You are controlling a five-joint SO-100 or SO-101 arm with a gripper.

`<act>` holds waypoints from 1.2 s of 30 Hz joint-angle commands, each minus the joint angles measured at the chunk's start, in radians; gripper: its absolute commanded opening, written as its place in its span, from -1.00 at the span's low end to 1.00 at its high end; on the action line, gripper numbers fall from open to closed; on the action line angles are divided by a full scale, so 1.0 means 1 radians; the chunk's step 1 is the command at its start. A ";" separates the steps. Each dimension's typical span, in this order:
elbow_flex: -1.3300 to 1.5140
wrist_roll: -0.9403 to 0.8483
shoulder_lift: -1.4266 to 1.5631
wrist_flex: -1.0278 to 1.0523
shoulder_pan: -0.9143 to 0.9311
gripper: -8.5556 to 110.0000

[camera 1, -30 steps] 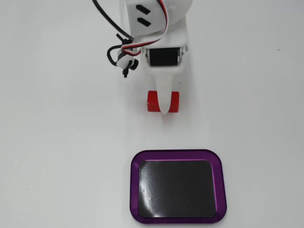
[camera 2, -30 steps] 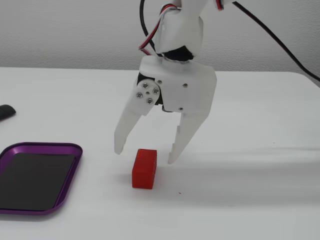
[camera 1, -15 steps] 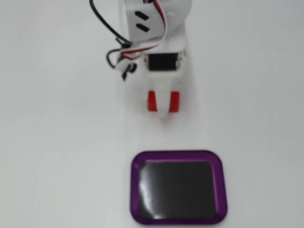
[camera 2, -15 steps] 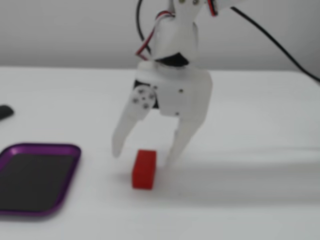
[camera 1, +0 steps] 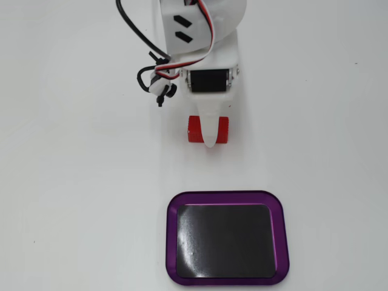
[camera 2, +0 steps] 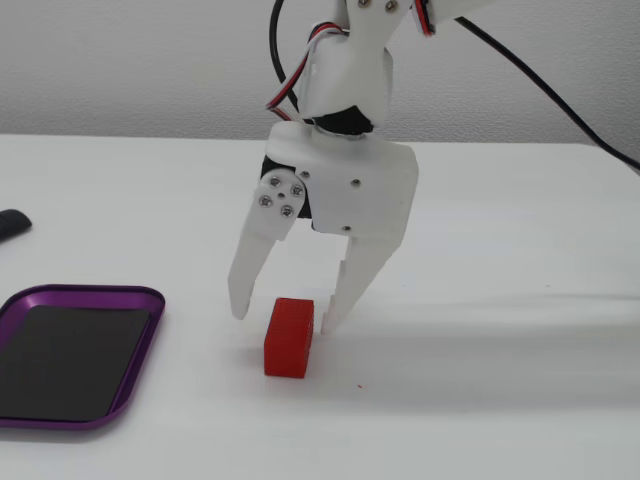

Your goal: Pick up the cube and place it in the box.

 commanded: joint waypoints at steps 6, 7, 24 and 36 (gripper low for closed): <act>0.078 -0.006 0.008 -0.095 -0.002 -0.53; 0.092 -0.005 0.008 -0.106 -0.002 -0.53; -0.012 -0.011 0.025 -0.112 -0.006 -0.87; -0.327 -0.164 0.003 -0.451 -0.003 -0.87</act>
